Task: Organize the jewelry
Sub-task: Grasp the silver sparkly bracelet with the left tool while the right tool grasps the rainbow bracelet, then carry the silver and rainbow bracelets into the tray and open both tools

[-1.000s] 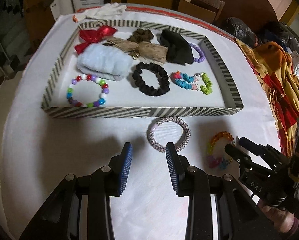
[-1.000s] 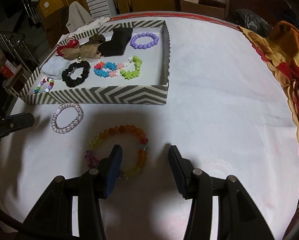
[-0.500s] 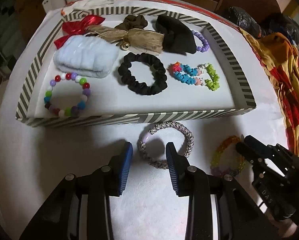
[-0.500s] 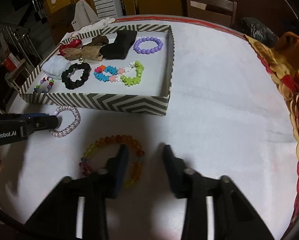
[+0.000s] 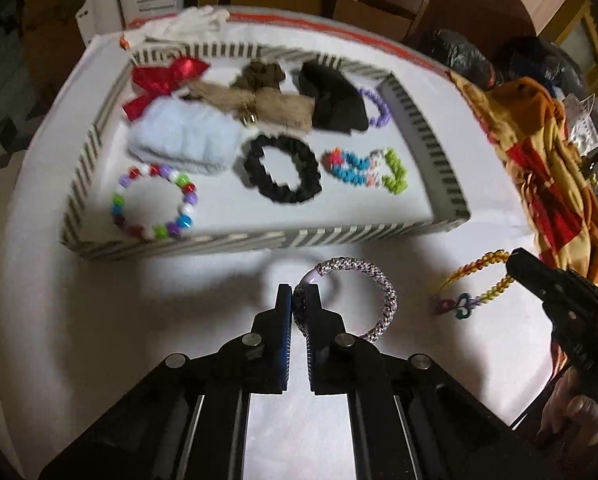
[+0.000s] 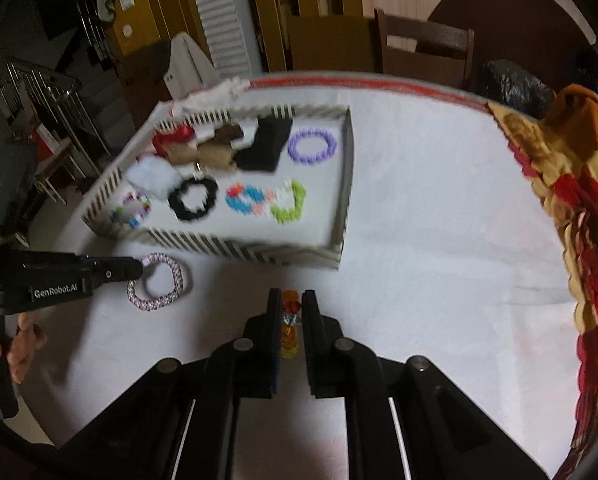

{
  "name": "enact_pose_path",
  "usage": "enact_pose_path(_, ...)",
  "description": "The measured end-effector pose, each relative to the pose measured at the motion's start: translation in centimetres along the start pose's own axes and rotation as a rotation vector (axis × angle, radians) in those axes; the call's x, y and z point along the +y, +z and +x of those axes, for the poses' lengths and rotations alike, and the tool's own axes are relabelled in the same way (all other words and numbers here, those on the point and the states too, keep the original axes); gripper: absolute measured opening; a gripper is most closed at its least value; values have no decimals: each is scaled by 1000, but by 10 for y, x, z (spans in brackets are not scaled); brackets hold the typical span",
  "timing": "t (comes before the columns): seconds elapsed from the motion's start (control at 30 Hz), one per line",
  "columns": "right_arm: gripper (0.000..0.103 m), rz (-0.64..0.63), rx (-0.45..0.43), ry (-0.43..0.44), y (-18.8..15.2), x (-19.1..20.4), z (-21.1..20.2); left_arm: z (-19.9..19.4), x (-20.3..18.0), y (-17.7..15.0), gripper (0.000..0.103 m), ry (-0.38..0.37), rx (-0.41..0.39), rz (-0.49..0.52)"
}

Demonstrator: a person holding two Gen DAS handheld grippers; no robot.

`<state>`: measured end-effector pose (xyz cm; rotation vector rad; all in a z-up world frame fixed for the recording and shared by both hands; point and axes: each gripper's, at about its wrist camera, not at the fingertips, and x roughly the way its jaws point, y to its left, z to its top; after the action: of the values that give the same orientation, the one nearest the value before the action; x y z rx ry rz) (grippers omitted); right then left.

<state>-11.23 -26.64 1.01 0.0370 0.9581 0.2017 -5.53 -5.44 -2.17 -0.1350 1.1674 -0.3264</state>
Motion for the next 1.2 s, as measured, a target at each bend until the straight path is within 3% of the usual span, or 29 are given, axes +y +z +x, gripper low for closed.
enact_pose_path(0.2, 9, -25, -69, -16, 23, 5, -32, -25, 9, 15, 3, 29, -71, -17)
enact_pose_path(0.5, 9, -41, -114, 0, 51, 11, -44, -43, 26, 28, 3, 105, -137, -36)
enact_pose_path(1.2, 9, -140, -87, 59, 102, 50, 3, -28, 37, 47, 3, 180, -133, -87)
